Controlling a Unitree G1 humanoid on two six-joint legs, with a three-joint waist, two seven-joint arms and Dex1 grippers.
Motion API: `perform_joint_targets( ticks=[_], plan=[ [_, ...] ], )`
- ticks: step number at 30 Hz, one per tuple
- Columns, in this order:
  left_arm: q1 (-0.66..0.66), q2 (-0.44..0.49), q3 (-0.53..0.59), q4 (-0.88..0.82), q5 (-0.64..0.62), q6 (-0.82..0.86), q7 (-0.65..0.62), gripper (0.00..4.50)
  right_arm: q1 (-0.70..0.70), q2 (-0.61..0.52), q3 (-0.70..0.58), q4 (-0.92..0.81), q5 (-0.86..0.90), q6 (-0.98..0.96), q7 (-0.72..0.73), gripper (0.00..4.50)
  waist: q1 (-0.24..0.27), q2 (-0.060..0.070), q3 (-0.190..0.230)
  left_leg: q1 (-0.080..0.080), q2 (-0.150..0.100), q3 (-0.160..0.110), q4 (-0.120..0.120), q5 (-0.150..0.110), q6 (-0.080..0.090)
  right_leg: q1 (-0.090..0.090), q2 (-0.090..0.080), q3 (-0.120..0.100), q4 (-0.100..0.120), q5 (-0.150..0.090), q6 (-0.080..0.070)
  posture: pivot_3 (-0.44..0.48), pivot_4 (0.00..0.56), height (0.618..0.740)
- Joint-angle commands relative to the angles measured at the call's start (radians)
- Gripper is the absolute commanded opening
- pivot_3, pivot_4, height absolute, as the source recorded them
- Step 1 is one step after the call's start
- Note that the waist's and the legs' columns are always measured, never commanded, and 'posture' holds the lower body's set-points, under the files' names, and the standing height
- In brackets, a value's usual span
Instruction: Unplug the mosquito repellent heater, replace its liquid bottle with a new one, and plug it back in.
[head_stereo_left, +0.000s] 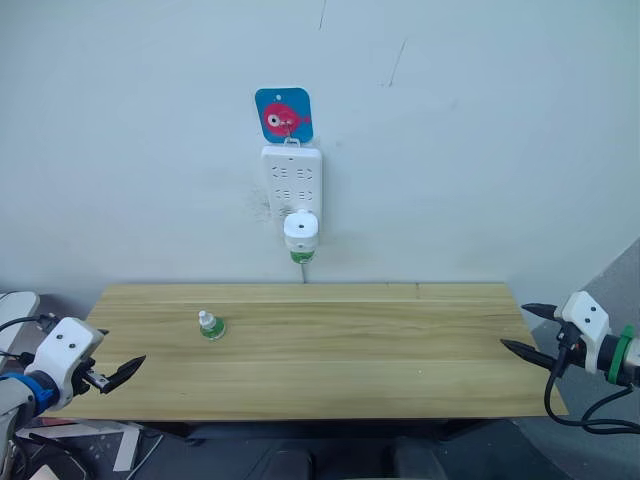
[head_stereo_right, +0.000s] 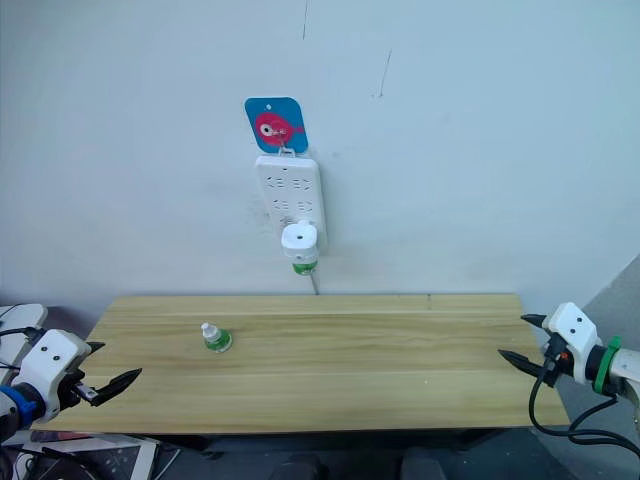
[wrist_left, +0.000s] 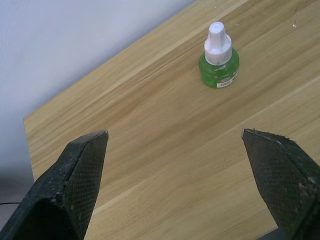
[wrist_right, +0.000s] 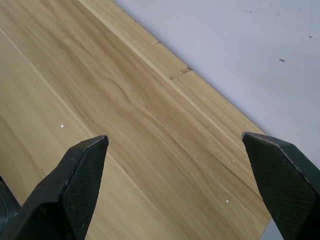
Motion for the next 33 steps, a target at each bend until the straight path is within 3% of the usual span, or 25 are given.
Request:
perform_joint_targets(
  ticks=[1,23,33],
  plan=[
    [-0.004,0.015,0.013,-0.017,-0.021,0.008,-0.011,4.5,-0.002,-0.015,-0.037,-0.029,0.012,-0.006,-0.002,4.47,0.0,0.0,0.0,0.0,0.0,0.0,0.0,0.0,0.0,0.0,0.0,0.0,0.0,0.0,0.0,0.098,0.066,0.74],
    [-0.006,0.026,0.016,-0.044,-0.031,0.027,-0.046,4.5,-0.016,-0.01,-0.037,-0.033,0.023,0.023,-0.015,4.47,0.0,0.0,0.0,0.0,0.0,0.0,0.0,0.0,0.0,0.0,0.0,0.0,0.0,0.0,0.0,0.095,0.067,0.74],
    [0.006,0.033,0.052,-0.037,-0.065,0.012,-0.073,4.5,0.01,-0.01,-0.045,-0.053,0.029,0.008,-0.009,4.47,-0.001,0.0,0.004,0.0,0.0,0.0,0.0,0.0,0.0,0.0,0.0,0.0,0.0,-0.001,-0.001,0.082,0.093,0.74]
  ],
)
